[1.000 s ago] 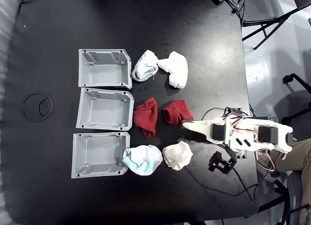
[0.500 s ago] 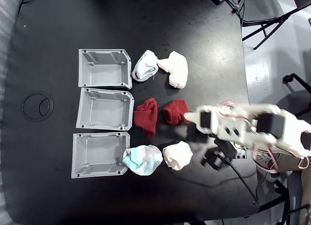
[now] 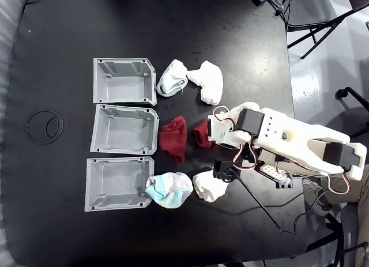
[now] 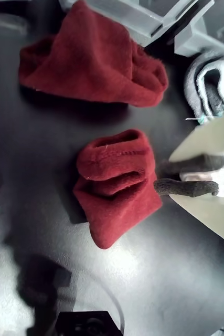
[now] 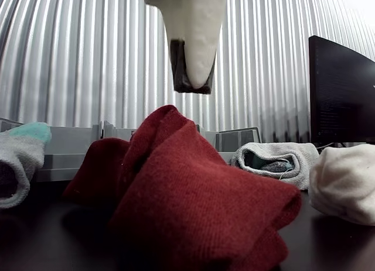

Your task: Put the sock in the container

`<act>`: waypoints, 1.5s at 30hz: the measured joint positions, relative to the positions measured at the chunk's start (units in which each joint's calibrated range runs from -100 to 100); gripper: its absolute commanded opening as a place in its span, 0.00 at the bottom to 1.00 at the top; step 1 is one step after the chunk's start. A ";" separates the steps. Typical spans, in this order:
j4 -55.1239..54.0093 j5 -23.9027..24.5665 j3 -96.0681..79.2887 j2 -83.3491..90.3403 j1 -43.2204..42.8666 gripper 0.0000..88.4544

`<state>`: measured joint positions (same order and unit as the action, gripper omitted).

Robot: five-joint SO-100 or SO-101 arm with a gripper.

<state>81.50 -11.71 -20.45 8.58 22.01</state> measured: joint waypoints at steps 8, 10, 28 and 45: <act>0.25 -1.67 0.00 0.08 0.11 0.44; 1.93 -2.35 0.00 0.08 0.11 0.46; -2.69 -2.98 -5.95 -6.11 0.11 0.46; -7.49 -2.98 -5.95 -18.00 0.11 0.03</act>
<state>74.01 -14.69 -26.40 -9.42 22.12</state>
